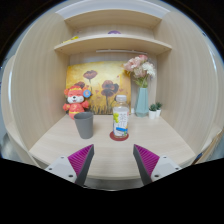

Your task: Pour water

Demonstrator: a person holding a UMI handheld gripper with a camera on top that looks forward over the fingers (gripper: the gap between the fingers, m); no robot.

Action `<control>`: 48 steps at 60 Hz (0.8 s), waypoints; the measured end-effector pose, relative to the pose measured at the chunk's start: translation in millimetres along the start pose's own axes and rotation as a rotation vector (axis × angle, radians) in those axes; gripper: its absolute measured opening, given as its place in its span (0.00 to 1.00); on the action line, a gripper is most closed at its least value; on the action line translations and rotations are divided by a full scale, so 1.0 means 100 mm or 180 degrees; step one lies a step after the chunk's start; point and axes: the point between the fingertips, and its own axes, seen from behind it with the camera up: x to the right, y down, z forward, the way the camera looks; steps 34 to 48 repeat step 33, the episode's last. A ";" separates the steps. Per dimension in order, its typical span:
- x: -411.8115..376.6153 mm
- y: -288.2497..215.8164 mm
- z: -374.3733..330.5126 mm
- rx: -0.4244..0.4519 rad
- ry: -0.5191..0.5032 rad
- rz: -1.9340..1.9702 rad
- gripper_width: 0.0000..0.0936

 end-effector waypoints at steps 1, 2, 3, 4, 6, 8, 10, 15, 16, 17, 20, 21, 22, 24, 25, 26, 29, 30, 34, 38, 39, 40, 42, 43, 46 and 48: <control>-0.01 -0.03 -0.03 0.0024 -0.0010 0.0005 0.86; -0.02 -0.06 -0.05 0.0049 -0.0022 0.0008 0.86; -0.03 -0.09 -0.07 0.0072 -0.0036 0.0012 0.86; -0.04 -0.11 -0.09 0.0088 -0.0054 0.0019 0.86; -0.06 -0.15 -0.14 0.0109 -0.0088 0.0053 0.86; -0.06 -0.20 -0.19 0.0135 -0.0109 0.0080 0.86; -0.06 -0.25 -0.24 0.0175 -0.0108 0.0087 0.86; -0.07 -0.38 -0.34 0.0273 -0.0128 0.0103 0.86; -0.08 -0.40 -0.36 0.0284 -0.0132 0.0108 0.86; -0.08 -0.41 -0.38 0.0294 -0.0136 0.0112 0.86; -0.08 -0.49 -0.45 0.0348 -0.0134 0.0126 0.86; -0.08 -0.51 -0.46 0.0371 -0.0131 0.0125 0.86; -0.08 -0.52 -0.47 0.0394 -0.0132 0.0125 0.86; -0.08 -0.56 -0.50 0.0429 -0.0126 0.0122 0.86; -0.08 -0.57 -0.51 0.0447 -0.0122 0.0124 0.86; -0.09 -0.59 -0.53 0.0465 -0.0120 0.0126 0.86; -0.10 -0.64 -0.56 0.0503 -0.0122 0.0122 0.86; -0.10 -0.65 -0.59 0.0504 -0.0123 0.0116 0.86; -0.13 -0.65 -0.61 0.0513 -0.0130 0.0106 0.86; -0.13 -0.65 -0.61 0.0513 -0.0130 0.0106 0.86; -0.13 -0.65 -0.61 0.0513 -0.0130 0.0106 0.86; -0.13 -0.65 -0.61 0.0513 -0.0130 0.0106 0.86; -0.13 -0.65 -0.61 0.0513 -0.0130 0.0106 0.86; -0.13 -0.65 -0.61 0.0513 -0.0130 0.0106 0.86; -0.13 -0.65 -0.61 0.0513 -0.0130 0.0106 0.86; -0.13 -0.65 -0.61 0.0513 -0.0130 0.0106 0.86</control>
